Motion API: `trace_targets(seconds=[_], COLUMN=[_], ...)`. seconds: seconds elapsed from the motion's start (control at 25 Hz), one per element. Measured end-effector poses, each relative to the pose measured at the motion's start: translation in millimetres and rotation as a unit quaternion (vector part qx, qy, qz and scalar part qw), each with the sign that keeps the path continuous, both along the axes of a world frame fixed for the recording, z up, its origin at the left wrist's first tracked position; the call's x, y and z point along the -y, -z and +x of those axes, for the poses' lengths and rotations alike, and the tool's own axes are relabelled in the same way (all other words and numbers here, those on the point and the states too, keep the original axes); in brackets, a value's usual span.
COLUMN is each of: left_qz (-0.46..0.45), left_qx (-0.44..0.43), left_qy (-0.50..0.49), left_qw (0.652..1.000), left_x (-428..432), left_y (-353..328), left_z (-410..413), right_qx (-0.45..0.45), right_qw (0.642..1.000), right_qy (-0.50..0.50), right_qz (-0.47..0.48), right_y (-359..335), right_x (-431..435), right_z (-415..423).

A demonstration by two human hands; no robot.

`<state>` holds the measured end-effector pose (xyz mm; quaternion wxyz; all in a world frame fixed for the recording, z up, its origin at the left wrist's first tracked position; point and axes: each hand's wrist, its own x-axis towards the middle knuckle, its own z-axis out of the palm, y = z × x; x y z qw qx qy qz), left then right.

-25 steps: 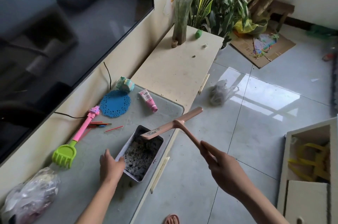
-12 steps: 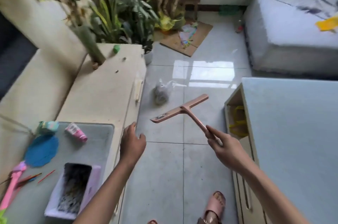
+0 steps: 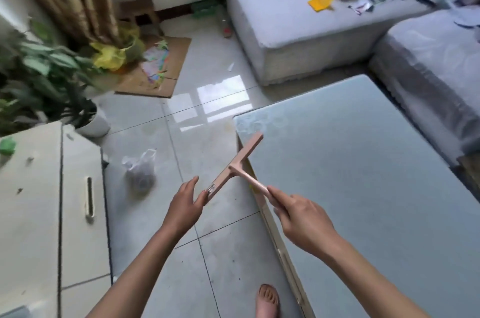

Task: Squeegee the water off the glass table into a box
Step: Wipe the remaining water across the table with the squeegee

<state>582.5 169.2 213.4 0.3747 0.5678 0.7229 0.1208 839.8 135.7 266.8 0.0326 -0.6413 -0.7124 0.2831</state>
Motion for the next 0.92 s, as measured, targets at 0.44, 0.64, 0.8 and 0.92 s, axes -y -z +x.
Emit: trace_targets(seconds=[0.44,0.64,0.8,0.92], left_qz=[-0.034,-0.012,0.074,0.092], left_qx=[-0.077,-0.099,-0.088,-0.08], left_qy=[0.259,0.246,0.246,0.267], left_qw=[0.962,0.964,0.962,0.956], left_x=[-196,-296,-346,-360], left_y=[107,173,213,239], left_z=[74,71,73,81], right_qx=[-0.008,-0.014,-0.007,-0.001], right_qw=[0.988,0.981,0.977,0.973], right_qy=[0.138,0.174,0.199,0.209], right_qz=[-0.066,-0.084,-0.073,-0.094], right_y=[102,159,192,211], right_x=[-117,-220,-285,-302], right_z=[38,20,11,18])
